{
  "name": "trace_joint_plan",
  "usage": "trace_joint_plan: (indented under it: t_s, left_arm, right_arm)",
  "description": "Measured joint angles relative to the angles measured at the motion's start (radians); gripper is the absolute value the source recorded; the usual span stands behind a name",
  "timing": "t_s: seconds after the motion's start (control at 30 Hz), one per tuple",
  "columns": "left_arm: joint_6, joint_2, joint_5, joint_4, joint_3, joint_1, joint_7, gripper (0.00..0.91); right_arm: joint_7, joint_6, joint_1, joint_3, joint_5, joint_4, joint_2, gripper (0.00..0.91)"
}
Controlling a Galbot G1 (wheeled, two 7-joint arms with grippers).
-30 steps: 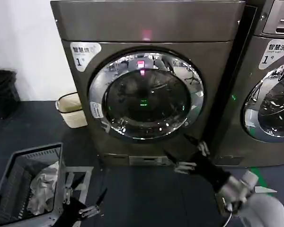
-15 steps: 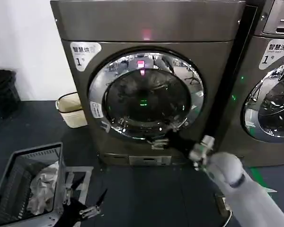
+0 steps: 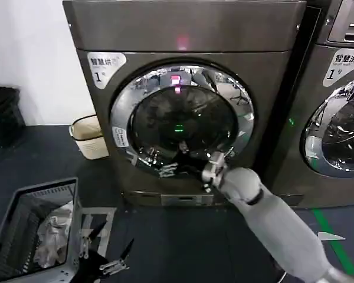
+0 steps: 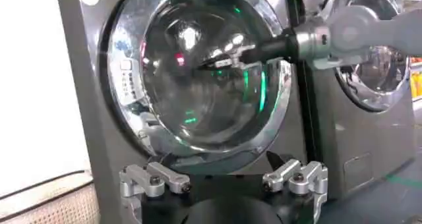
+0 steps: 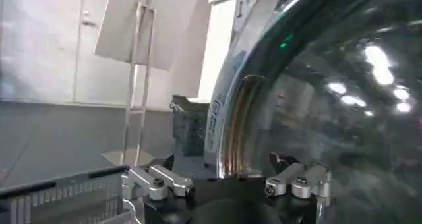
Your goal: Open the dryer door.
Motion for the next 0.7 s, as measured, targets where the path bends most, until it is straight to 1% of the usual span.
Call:
trace_joint_plan:
  t_s: [0.13, 0.33, 0.7]
  left_arm:
    - [-0.002, -0.003, 0.006, 0.001, 0.002, 0.0, 0.0, 0.907]
    - [0.0, 0.002, 0.003, 0.007, 0.002, -0.009, 0.0, 0.907]
    - [0.0, 0.002, 0.007, 0.016, 0.008, -0.014, -0.001, 0.907]
  right_arm:
    - [0.003, -0.003, 0.028, -0.018, -0.011, -0.052, 0.051, 0.907]
    - [-0.003, 0.002, 0.055, -0.029, -0.019, -0.134, 0.102, 0.907]
    - [-0.03, 0.017, 0.096, -0.055, -0.028, -0.241, 0.155, 0.907]
